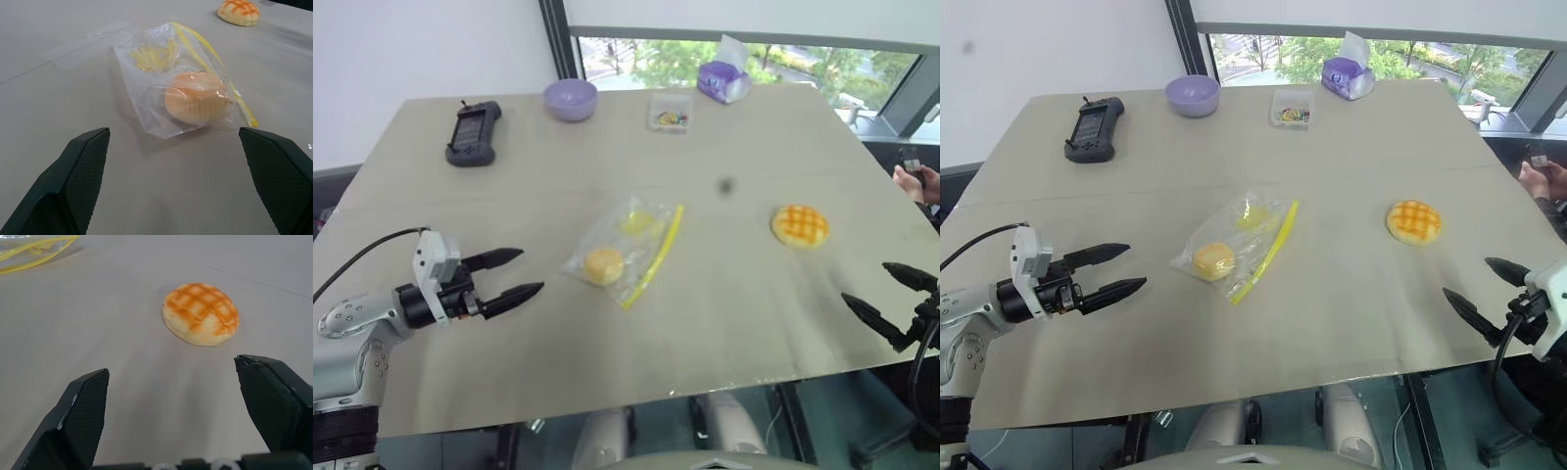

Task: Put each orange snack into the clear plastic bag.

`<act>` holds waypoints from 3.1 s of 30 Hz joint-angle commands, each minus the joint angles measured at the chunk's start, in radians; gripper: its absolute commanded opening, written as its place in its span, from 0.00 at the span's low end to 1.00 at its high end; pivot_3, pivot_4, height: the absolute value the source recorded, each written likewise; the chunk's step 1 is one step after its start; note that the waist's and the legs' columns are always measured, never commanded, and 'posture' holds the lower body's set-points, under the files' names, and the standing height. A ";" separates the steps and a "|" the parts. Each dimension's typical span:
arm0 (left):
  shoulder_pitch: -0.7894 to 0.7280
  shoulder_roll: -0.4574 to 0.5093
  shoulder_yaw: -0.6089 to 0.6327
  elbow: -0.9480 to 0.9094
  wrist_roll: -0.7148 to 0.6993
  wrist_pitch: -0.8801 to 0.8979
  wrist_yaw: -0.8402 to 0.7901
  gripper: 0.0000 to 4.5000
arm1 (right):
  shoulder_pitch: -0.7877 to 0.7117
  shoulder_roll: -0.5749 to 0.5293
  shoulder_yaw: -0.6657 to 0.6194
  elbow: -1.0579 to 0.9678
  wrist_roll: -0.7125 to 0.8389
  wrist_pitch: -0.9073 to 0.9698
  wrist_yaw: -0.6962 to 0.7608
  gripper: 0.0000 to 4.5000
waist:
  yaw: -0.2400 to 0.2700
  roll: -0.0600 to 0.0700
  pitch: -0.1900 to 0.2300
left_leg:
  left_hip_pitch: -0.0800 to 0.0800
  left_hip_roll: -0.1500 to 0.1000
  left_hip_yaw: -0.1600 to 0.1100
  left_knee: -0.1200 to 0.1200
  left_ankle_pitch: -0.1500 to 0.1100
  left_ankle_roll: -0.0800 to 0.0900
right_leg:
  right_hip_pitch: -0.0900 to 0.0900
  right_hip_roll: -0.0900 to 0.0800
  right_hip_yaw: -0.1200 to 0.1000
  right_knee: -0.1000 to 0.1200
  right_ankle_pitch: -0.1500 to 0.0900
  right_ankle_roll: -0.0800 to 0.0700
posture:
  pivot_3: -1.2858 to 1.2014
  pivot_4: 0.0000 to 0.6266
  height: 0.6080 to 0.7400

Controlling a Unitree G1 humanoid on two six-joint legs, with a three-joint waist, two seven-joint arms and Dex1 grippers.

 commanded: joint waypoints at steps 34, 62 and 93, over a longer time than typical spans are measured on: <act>-0.064 -0.071 -0.047 -0.101 -0.040 0.101 0.087 1.00 | -0.140 0.086 0.142 -0.076 -0.043 -0.009 -0.123 0.99 | -0.025 0.028 0.018 | -0.019 -0.051 -0.117 0.004 0.014 -0.003 | 0.033 -0.051 -0.095 0.003 -0.012 0.005 | 0.52 0.24 1.00; -0.230 -0.119 -0.329 0.103 0.284 -0.120 0.163 1.00 | -0.082 0.196 0.204 -0.157 -0.146 -0.023 -0.244 0.99 | 0.010 0.033 0.022 | -0.015 -0.085 -0.156 -0.003 0.027 -0.010 | 0.040 -0.086 -0.125 0.026 -0.041 0.008 | 0.52 0.24 1.00; -0.679 -0.311 -0.417 0.609 0.398 -0.244 0.115 1.00 | 0.004 0.298 0.343 -0.316 -0.227 0.012 -0.372 0.99 | 0.009 0.024 0.025 | -0.016 -0.085 -0.143 -0.002 0.027 -0.008 | 0.030 -0.084 -0.112 0.035 -0.040 0.010 | 0.52 0.24 1.00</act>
